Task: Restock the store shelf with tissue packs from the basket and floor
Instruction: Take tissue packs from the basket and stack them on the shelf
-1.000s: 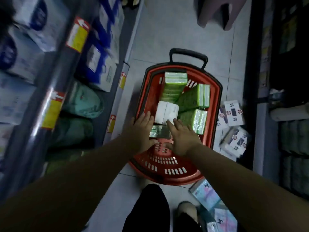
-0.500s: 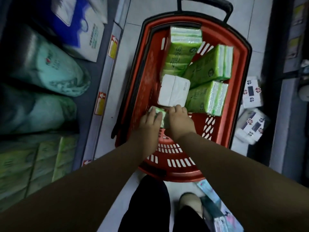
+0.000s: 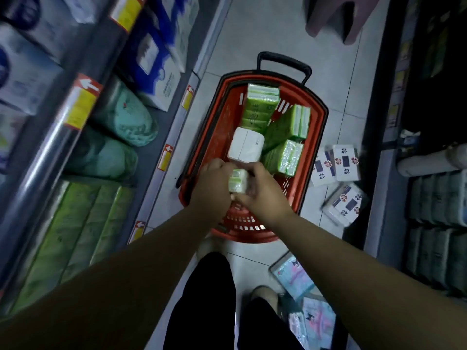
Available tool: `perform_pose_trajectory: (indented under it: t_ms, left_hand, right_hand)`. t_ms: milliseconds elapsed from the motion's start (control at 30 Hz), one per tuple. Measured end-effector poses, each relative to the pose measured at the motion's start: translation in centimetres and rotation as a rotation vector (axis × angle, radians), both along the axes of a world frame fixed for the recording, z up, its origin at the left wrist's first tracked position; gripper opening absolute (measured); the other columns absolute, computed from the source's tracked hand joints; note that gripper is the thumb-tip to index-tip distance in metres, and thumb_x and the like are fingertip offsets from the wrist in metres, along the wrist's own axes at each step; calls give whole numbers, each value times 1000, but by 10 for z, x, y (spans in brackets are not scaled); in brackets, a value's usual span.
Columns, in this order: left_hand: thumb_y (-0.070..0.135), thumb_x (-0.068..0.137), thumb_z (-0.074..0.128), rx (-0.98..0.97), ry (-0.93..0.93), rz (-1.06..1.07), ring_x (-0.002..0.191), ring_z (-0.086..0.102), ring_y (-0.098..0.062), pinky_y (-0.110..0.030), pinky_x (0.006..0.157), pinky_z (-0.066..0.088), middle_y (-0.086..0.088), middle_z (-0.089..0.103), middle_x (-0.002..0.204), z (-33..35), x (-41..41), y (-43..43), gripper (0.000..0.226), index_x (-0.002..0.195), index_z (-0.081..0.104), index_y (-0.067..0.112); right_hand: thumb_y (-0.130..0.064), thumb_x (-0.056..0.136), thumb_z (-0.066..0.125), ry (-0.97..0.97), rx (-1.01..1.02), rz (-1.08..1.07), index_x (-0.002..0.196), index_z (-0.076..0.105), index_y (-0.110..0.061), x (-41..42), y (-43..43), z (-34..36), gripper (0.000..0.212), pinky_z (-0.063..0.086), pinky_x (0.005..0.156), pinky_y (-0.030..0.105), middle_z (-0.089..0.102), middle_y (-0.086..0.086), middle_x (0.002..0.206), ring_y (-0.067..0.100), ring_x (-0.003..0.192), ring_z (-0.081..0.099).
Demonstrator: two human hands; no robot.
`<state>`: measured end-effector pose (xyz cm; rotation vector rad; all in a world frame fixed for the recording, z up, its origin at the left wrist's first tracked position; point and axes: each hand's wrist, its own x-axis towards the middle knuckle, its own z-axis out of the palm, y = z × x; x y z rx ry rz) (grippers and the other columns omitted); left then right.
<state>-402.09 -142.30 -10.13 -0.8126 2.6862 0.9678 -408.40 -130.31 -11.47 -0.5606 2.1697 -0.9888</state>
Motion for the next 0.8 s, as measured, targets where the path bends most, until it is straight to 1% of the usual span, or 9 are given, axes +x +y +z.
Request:
perform_pose_trajectory:
  t_ms: [133, 300, 367, 467, 500, 567, 633, 700, 800]
  left_hand:
    - [14, 88, 58, 17, 105, 256, 133, 28, -29, -38, 111, 30, -11, 30, 145, 70, 27, 24, 38, 125, 58, 17]
    - [1, 85, 60, 105, 236, 391, 131, 39, -34, -37, 108, 37, -16, 26, 148, 146, 74, 41, 38, 121, 63, 15]
    - [-8, 81, 67, 173, 302, 429, 126, 45, -30, -27, 101, 42, -15, 28, 144, 184, 91, 46, 42, 118, 62, 12]
    - [-11, 73, 75, 252, 408, 480, 112, 50, -17, -7, 82, 46, -5, 37, 132, 242, 116, 49, 47, 114, 60, 6]
    - [-5, 72, 79, 258, 420, 473, 112, 51, -14, -9, 85, 48, -4, 41, 132, 258, 124, 49, 49, 117, 60, 7]
    - [12, 73, 82, 271, 451, 469, 113, 56, -14, -27, 93, 52, -6, 52, 131, 285, 137, 47, 55, 123, 59, 14]
    - [10, 78, 78, 283, 497, 541, 113, 56, -12, -15, 85, 50, -5, 56, 131, 313, 145, 46, 59, 132, 53, 17]
    - [-1, 83, 70, 318, 499, 633, 112, 54, -12, -11, 77, 46, -1, 56, 130, 340, 150, 45, 66, 141, 42, 16]
    - [13, 79, 78, 460, 488, 697, 116, 57, -19, -30, 91, 48, -5, 56, 133, 371, 160, 30, 76, 143, 36, 13]
  right_hand:
    - [-64, 56, 75, -69, -47, 7, 134, 46, -28, 12, 25, 45, 91, 47, 102, 41, 58, -1, 130, 16, 118, 58]
    - [-64, 86, 50, -78, 28, -35, 137, 49, -23, 17, 45, 129, 66, 37, 110, 41, 51, 6, 139, 24, 127, 47]
    - [-73, 80, 43, -25, 106, -110, 134, 50, -18, 7, 56, 157, 77, 40, 107, 46, 53, 9, 137, 31, 127, 49]
    - [-84, 64, 52, 43, 77, -215, 121, 54, -14, -14, 72, 201, 91, 47, 99, 50, 57, 13, 128, 33, 116, 57]
    - [-86, 60, 56, 22, 30, -255, 118, 53, -15, -23, 75, 216, 91, 50, 96, 49, 60, 12, 123, 31, 110, 60]
    - [-65, 70, 70, -58, -115, -286, 114, 48, -19, -26, 74, 262, 68, 53, 92, 47, 64, 11, 114, 28, 100, 64]
    - [-37, 82, 75, -150, -186, -246, 116, 48, -17, -29, 71, 296, 48, 53, 91, 42, 65, 9, 109, 23, 93, 64]
    - [-30, 77, 80, -162, -210, -226, 121, 52, -7, -27, 65, 321, 57, 55, 80, 34, 64, 7, 106, 23, 91, 65]
    - [-21, 81, 77, -93, -274, -212, 115, 60, -1, -14, 51, 358, 43, 50, 55, 18, 68, 9, 99, 19, 80, 66]
